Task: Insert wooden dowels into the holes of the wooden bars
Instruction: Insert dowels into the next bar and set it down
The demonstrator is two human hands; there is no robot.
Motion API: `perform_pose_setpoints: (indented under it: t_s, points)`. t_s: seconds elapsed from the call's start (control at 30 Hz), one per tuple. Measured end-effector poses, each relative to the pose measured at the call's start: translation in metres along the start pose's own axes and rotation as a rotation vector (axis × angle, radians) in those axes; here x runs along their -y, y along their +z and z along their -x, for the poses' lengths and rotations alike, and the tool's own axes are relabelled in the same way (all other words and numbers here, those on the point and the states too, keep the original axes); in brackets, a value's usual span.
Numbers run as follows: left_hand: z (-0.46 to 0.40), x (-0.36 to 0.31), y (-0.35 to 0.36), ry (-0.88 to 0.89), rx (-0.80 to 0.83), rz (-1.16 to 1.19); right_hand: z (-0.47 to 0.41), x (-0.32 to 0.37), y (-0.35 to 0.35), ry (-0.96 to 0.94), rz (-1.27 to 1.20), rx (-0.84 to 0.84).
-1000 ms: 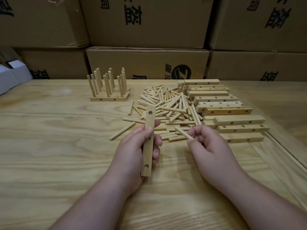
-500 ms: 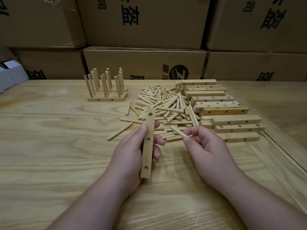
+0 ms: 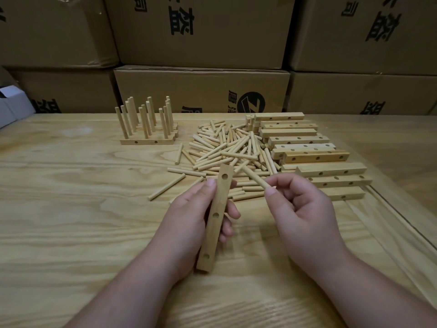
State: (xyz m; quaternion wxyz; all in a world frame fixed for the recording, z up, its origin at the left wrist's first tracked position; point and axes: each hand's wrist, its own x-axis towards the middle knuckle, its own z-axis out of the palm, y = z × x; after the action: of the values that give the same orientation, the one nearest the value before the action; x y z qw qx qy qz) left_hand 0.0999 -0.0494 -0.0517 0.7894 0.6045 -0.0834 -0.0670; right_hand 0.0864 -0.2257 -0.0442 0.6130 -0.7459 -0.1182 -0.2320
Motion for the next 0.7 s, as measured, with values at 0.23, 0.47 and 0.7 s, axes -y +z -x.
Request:
perform_pose_setpoints:
  t_s: [0.23, 0.47, 0.7]
  points:
    - [0.0016, -0.0027, 0.0016, -0.053, -0.029, 0.016, 0.0037, 0.0028, 0.0015, -0.026, 0.064, 0.056]
    - [-0.0005, -0.0029, 0.0024, -0.074, -0.085, -0.001, 0.0027, 0.0019, 0.0007, -0.034, 0.089, 0.08]
    - [0.0002, -0.0036, 0.0055, -0.034, -0.116, -0.009, -0.0014, 0.0033, -0.006, -0.055, 0.235, 0.138]
